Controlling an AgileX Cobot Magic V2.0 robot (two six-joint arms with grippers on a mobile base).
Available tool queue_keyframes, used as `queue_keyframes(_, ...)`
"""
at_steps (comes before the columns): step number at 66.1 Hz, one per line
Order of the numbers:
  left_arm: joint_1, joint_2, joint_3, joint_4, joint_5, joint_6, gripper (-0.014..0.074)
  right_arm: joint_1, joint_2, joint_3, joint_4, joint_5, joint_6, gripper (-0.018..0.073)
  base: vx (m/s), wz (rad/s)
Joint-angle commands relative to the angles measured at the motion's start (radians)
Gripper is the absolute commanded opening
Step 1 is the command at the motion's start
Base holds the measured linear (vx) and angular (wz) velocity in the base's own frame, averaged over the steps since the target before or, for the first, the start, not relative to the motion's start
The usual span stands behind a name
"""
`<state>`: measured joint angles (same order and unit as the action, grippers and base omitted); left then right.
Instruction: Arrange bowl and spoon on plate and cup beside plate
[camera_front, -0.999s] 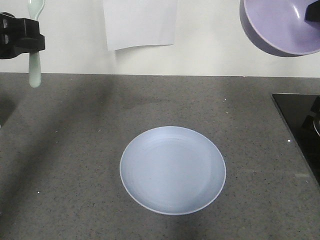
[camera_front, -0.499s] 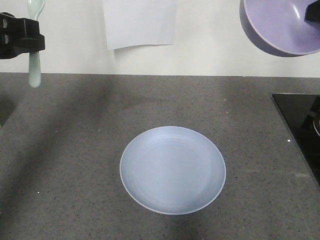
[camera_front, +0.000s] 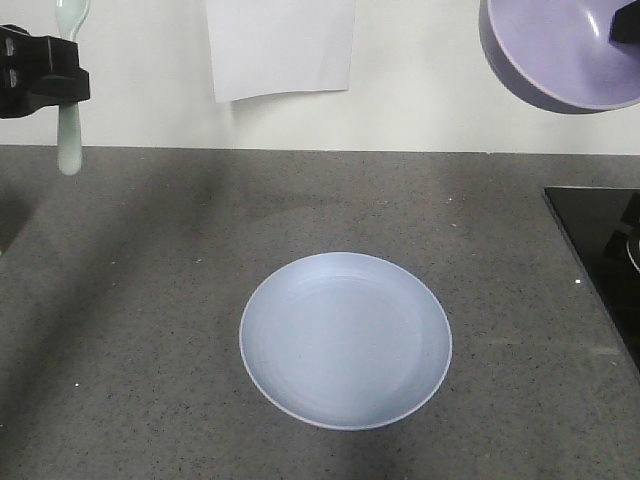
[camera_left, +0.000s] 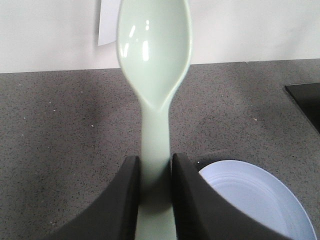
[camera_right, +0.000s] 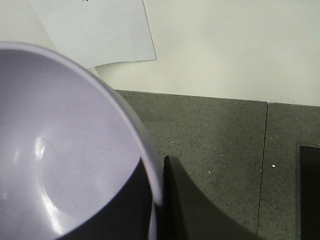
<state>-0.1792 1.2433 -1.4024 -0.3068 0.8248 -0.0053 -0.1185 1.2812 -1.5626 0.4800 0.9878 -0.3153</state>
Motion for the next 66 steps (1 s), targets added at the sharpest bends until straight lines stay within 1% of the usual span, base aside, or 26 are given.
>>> queue_keyframes(1, -0.003, -0.025, -0.026, -0.02, -0.064, -0.001, -0.0006, -0.002, -0.026, -0.029, 0.031, -0.057, -0.007, -0.001, 0.0, 0.0)
queue_keyframes(66, -0.003, -0.025, -0.026, -0.02, -0.064, -0.001, -0.0006, -0.002, -0.026, -0.029, 0.032, -0.069, -0.007, -0.001, 0.0, 0.0)
